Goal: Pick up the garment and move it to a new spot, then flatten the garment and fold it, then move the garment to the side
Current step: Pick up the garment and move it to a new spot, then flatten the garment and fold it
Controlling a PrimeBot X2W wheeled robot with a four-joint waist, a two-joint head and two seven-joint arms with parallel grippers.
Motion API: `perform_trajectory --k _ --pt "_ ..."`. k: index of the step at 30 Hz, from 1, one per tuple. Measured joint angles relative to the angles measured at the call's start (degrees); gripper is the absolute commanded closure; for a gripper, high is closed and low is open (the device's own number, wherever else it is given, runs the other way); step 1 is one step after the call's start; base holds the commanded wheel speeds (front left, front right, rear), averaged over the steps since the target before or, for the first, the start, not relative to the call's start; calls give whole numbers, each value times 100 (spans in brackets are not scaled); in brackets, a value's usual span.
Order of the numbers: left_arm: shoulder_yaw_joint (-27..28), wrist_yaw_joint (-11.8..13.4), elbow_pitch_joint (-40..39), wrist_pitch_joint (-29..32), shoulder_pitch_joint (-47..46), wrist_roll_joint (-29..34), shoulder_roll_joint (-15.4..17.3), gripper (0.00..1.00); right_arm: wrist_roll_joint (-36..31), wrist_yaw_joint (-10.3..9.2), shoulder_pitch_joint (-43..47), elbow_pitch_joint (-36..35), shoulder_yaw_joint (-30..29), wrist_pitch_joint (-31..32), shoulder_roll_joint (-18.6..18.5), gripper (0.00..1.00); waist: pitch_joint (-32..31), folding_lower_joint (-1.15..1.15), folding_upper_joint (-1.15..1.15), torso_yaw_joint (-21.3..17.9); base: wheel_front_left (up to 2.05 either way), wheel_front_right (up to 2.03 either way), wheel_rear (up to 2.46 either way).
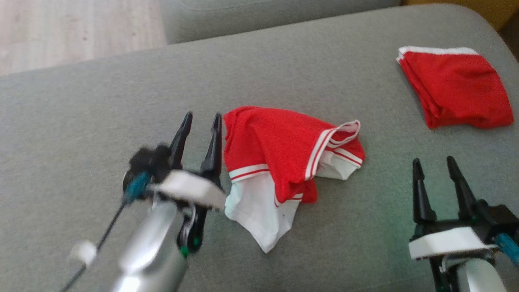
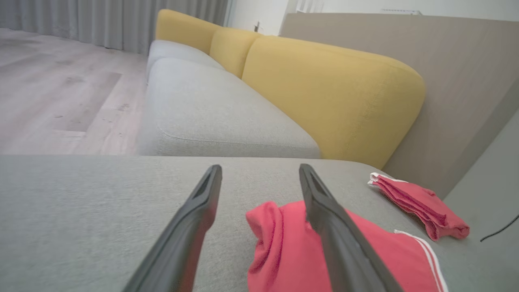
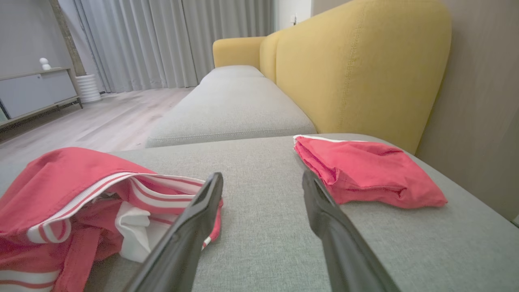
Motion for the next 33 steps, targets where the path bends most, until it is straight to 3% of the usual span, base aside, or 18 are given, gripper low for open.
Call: perform_trajectory --k 5,11,17,24,33 --pt "498 110 -1296 -5 1390 868 62 0 -57 0 249 -4 -280 0 0 0 -172 -1 0 277 0 0 0" --pt "1103 168 -2053 -5 2629 1584 104 0 -200 0 341 13 -383 0 3 0 -352 -1 0 606 0 0 0" --pt "1701 194 -2152 -5 3434 1970 99 0 -218 0 505 175 -380 0 7 0 -545 -1 0 884 0 0 0" --pt "2250 -54 -2242 -5 3855 2176 -26 0 -200 0 694 401 -338 0 9 0 -807 -1 0 1097 0 0 0" --pt "2529 -252 -2247 -5 4013 2290 -136 0 -200 0 745 559 -199 0 11 0 -894 0 0 1112 0 0 0"
